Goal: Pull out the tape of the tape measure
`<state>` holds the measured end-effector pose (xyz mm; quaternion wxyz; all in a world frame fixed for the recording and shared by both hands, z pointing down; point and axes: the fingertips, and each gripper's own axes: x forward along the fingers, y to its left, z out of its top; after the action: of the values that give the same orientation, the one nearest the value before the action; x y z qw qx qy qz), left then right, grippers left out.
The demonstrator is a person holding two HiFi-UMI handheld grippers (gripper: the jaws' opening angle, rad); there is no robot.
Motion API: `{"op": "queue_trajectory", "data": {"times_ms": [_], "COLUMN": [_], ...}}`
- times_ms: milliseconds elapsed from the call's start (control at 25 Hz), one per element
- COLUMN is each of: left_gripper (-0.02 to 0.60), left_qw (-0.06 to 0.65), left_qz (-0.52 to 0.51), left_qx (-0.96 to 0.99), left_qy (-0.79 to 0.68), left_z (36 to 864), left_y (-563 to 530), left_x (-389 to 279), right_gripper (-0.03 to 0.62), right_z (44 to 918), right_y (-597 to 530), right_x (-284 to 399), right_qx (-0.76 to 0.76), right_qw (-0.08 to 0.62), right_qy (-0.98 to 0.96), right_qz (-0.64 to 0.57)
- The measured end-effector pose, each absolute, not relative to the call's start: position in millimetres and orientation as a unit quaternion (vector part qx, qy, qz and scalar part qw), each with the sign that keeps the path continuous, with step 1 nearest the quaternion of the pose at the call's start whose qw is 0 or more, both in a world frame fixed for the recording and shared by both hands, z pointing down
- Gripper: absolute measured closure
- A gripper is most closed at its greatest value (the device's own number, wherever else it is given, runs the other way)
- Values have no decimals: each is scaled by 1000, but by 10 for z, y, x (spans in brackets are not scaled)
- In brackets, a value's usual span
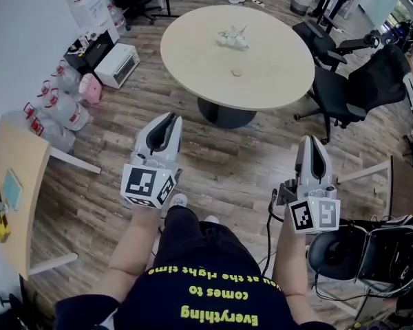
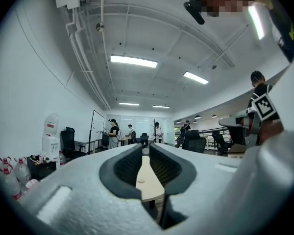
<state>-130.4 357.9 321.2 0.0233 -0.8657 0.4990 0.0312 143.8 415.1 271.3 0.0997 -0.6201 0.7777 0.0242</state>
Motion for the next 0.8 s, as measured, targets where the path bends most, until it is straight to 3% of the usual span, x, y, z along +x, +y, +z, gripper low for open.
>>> {"op": "queue_trajectory", "data": {"times_ms": [80, 320, 440, 600, 800], "left_gripper": [518, 392, 359, 322, 319], "left_qw": [16, 7, 5, 0, -1], "left_qz": [35, 31, 27, 25, 29], "left_qx": [-865, -864, -865, -867, -870], "left_qy": [500, 503, 501, 498, 492], "left_z": [3181, 3146, 3161, 3188, 3155], "left_y": [3530, 3329, 3159, 2828, 2295], "left_x": [-1296, -1305, -1296, -1325, -1360], "right_gripper": [568, 427, 373, 348, 344], "right_z": [2704, 2732, 2761, 2734, 2664], "right_y": [4098, 3885, 3717, 3422, 2927], "right_x": [1477, 1528, 1519, 1442, 1406], "right_qx": [-621, -627, -627, -628, -635], "right_qw": [101, 101, 96, 87, 90], "right_qy": [777, 773, 773, 773, 766], "right_qz": [20, 10, 6, 19, 31]}}
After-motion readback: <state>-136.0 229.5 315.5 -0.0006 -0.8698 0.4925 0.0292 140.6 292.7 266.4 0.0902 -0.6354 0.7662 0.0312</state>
